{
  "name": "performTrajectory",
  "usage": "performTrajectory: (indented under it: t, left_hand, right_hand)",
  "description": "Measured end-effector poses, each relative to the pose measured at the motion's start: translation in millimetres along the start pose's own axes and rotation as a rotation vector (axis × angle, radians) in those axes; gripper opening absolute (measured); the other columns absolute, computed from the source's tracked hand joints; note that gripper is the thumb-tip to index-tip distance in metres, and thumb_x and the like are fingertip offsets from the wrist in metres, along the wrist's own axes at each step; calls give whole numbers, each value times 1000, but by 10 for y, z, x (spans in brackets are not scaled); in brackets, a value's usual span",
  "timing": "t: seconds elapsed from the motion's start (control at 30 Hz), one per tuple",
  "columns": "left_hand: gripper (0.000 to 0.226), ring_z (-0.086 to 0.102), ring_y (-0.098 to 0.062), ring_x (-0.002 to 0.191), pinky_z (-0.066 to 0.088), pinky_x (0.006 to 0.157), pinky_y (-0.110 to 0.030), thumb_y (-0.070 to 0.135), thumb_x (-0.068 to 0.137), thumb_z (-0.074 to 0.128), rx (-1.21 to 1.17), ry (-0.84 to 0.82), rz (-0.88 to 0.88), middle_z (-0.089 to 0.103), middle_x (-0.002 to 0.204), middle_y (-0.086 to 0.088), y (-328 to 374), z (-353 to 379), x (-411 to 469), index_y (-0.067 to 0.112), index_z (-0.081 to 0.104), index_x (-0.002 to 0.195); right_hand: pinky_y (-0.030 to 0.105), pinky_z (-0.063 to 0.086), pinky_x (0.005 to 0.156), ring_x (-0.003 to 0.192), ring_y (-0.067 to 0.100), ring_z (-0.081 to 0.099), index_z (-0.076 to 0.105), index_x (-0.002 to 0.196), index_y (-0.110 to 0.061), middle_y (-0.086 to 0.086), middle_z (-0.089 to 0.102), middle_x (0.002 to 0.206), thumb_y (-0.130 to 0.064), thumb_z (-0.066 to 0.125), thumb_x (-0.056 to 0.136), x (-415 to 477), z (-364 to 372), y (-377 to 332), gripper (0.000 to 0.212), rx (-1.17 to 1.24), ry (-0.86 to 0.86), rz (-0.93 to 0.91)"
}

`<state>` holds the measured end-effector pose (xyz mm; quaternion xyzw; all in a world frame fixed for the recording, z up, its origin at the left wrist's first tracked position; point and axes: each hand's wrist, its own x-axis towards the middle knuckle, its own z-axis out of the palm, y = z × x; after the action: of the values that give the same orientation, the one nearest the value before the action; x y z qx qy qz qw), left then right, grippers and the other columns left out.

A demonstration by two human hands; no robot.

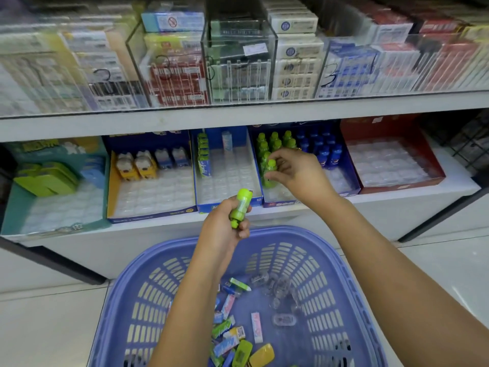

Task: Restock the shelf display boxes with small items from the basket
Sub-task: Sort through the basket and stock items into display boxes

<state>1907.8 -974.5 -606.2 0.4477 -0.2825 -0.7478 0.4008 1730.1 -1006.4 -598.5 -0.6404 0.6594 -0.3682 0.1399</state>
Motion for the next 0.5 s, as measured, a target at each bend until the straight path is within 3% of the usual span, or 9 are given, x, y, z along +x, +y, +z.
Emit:
performTrajectory:
  t: [0.07,0.17,0.4,0.5]
  left_hand:
    - [23,39,-10,49,32,43,-19,13,96,43,54,-4,36,57,81,-8,2,-17,-6,1,62,104]
    - [11,45,-9,55,42,51,-18,13,92,56,144,-11,127,59,85,-13,-18,-56,-20,9,65,92]
    - [19,58,-5,65,53,70,-15,11,85,67,262,-50,251,63,73,7,23,-100,-131,20,70,101]
    - [26,64,-3,77,50,71,-12,10,82,70,362,-22,387,69,87,9,45,-121,-176,26,69,102]
  right_hand:
    - [32,52,79,80,23,62,66,106,-9,8,64,90,-18,77,74,9,8,4,35,-30,-23,2]
    - [28,52,75,75,19,61,67,100,-10,2,62,82,-18,80,71,8,27,4,33,12,-15,70]
    - [36,52,80,79,21,58,64,107,-8,8,63,90,-16,79,72,-15,-14,-81,39,-83,-65,105]
    - [28,48,74,74,17,56,64,105,-13,8,62,94,-21,76,75,-149,-131,-210,33,-75,63,90]
